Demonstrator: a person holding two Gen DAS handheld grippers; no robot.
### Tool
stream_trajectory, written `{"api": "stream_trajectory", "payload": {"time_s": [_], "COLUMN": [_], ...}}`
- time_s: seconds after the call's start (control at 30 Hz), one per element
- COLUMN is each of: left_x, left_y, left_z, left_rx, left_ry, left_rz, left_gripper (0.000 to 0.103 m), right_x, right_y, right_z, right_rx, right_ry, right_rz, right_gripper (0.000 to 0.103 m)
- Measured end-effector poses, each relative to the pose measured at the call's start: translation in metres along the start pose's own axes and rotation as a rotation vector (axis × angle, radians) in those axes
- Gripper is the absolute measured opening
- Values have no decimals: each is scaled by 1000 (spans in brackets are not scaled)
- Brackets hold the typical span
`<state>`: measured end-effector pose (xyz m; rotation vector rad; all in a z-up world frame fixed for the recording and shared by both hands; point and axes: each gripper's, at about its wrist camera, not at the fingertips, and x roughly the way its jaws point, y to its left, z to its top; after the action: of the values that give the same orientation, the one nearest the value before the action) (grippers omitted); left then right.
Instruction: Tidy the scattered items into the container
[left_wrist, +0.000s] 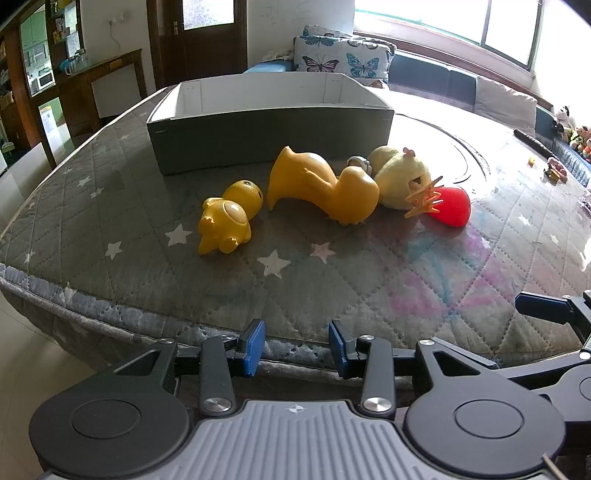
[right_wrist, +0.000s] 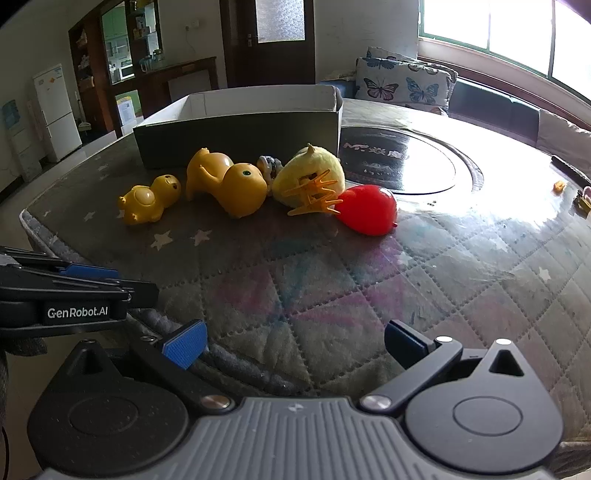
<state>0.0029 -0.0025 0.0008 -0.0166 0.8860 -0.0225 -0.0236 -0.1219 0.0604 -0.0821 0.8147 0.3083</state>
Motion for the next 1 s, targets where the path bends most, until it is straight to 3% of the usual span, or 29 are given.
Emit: {"api": "stream_trajectory", "payload": {"time_s": [1.0], "left_x": [3], "left_y": [28], "left_z": [20], "left_rx": [-40], "left_ry": [-7], "left_rz": [8], "left_gripper": [41], "right_x": [23], "right_y": [20], "right_z": [30], "right_rx": [-95], "right_ry": [-13], "right_rz": [72], "right_gripper": [103]}}
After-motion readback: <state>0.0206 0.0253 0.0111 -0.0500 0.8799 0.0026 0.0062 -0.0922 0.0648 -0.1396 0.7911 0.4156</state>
